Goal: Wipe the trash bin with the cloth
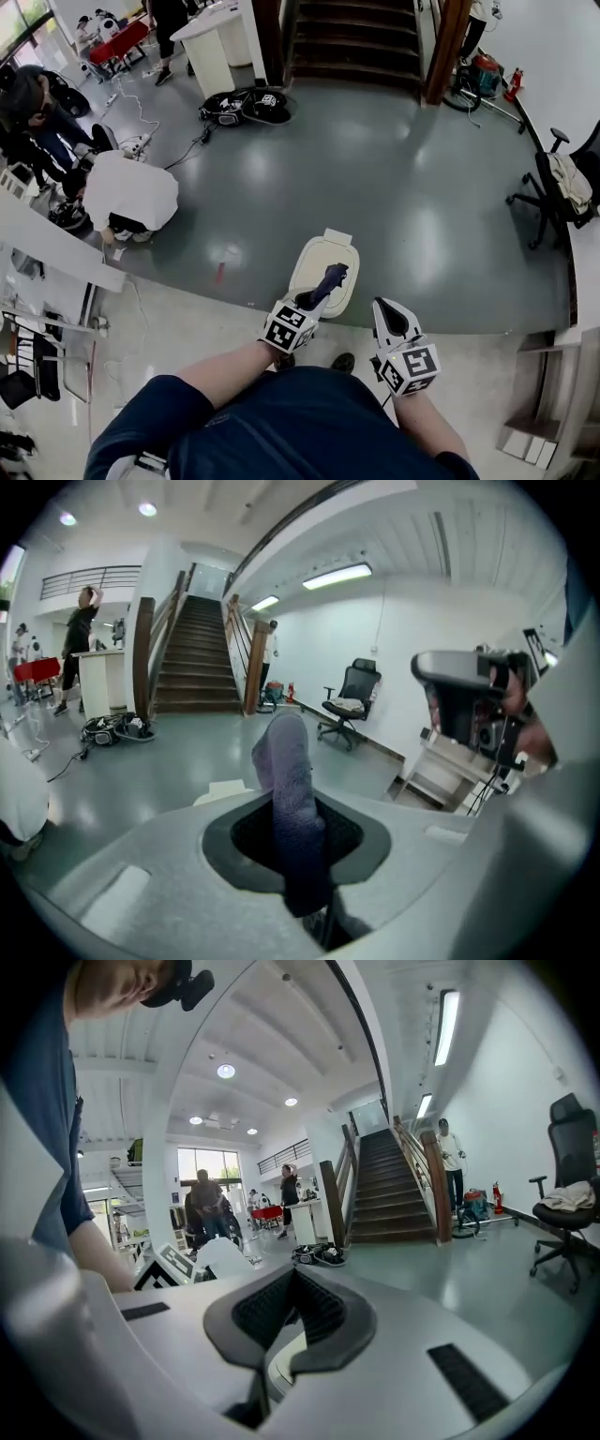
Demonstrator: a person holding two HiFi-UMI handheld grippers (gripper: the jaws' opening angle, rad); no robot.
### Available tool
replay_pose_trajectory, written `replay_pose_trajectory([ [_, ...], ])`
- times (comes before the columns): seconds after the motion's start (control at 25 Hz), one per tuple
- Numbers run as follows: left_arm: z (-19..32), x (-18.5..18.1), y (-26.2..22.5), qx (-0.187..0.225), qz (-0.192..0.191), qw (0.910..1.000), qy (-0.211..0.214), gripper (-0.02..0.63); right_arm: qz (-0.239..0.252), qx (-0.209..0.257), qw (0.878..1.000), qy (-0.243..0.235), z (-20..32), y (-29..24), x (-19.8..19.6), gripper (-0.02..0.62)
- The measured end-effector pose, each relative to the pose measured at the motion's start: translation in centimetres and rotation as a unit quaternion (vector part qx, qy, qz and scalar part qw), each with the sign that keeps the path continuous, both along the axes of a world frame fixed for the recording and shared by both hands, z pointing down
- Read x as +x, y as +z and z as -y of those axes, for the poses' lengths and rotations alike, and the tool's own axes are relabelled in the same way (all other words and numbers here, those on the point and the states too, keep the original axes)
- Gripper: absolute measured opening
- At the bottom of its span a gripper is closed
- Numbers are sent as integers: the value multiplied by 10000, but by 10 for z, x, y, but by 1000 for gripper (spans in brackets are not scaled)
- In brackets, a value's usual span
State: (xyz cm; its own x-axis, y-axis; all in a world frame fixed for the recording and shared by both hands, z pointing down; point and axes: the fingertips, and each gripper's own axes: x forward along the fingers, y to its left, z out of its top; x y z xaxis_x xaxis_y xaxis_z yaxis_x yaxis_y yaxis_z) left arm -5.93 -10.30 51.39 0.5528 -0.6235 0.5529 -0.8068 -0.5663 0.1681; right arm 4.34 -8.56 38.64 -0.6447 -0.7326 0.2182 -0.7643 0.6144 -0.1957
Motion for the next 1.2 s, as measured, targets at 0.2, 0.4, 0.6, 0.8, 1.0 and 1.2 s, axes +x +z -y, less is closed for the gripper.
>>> replay_pose_trajectory([
  [0.2, -5, -15, -84, 793, -671, 9942, -283, 51, 14, 146, 9992, -385, 1, -14, -34, 5],
  [0.4, -19, -17, -150, 1329, -1147, 9844, -127, 51, 21, 164, 9978, -648, -3, -20, -56, 5],
  [0.6, -29, -20, -186, 1616, -1455, 9760, -119, 51, 9, 164, 9962, -858, -7, -24, -72, 5],
  [0.8, -34, -25, -178, 1635, -1581, 9730, -395, 51, -37, 246, 9953, -931, -14, -24, -76, 5],
  [1.0, -37, -35, -181, 1698, -1572, 9723, -344, 51, -72, 290, 9948, -975, -17, -28, -87, 5],
  [1.2, -44, -32, -180, 1706, -1571, 9725, -221, 51, -100, 315, 9947, -977, -21, -28, -90, 5],
])
